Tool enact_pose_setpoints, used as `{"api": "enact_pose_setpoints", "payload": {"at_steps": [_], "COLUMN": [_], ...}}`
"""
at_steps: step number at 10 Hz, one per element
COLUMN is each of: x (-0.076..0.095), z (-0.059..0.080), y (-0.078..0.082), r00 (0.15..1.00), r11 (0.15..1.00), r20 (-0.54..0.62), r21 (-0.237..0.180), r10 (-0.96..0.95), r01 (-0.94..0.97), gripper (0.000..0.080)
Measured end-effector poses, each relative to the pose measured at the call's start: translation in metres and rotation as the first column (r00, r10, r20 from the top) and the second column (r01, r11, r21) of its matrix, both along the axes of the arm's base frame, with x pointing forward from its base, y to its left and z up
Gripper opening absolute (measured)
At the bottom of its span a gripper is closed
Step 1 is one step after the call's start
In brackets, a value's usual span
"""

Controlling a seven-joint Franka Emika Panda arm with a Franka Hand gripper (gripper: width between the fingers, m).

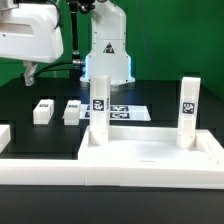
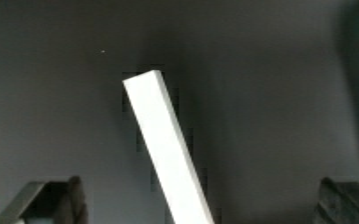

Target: Assemble desk

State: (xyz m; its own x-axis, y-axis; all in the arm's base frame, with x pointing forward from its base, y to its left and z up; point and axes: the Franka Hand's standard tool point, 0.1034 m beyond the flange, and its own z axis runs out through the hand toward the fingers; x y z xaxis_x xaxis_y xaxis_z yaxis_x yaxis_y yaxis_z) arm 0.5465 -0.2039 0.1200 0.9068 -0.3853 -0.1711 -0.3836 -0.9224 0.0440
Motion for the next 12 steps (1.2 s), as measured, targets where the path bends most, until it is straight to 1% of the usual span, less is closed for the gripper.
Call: {"api": "enact_pose_setpoints", "payload": {"at_steps": [1,2,3,4,5,6,7,8,9,10,11,12], "x": [-0.001,-0.008,-0.022,-0.028,-0.042,-0.062,-0.052,-0.055,-0.06,-0.059,-0.077,-0.086], "z": [-0.001,-0.004,-0.009,-0.017,-0.027,-0.028,-0.03,-0.029,-0.032,-0.037,-0.042,-0.053], "y": [0.001,0.001,0.001,-0.004,-0.002,0.008,0.002,0.005,0.005,0.003,0.014,0.02], "r00": [0.998,0.996,0.99,0.993,0.992,0.969,0.965,0.951,0.93,0.921,0.884,0.852], "r11": [0.998,0.995,0.983,0.979,0.965,0.933,0.933,0.922,0.907,0.904,0.874,0.873], "r20": [-0.002,-0.009,-0.059,-0.054,-0.076,-0.227,-0.249,-0.302,-0.365,-0.387,-0.465,-0.522], "r21": [0.0,0.05,0.125,0.169,0.235,0.317,0.32,0.347,0.374,0.378,0.41,0.391], "r10": [-0.055,-0.089,-0.126,-0.108,-0.102,-0.097,-0.085,-0.067,-0.049,-0.042,-0.045,-0.052], "r01": [0.055,0.089,0.133,0.116,0.118,0.168,0.165,0.175,0.195,0.2,0.26,0.293], "gripper": [0.0649,0.0649,0.0649,0.0649,0.0649,0.0649,0.0649,0.0649,0.0649,0.0649,0.0649,0.0649]}}
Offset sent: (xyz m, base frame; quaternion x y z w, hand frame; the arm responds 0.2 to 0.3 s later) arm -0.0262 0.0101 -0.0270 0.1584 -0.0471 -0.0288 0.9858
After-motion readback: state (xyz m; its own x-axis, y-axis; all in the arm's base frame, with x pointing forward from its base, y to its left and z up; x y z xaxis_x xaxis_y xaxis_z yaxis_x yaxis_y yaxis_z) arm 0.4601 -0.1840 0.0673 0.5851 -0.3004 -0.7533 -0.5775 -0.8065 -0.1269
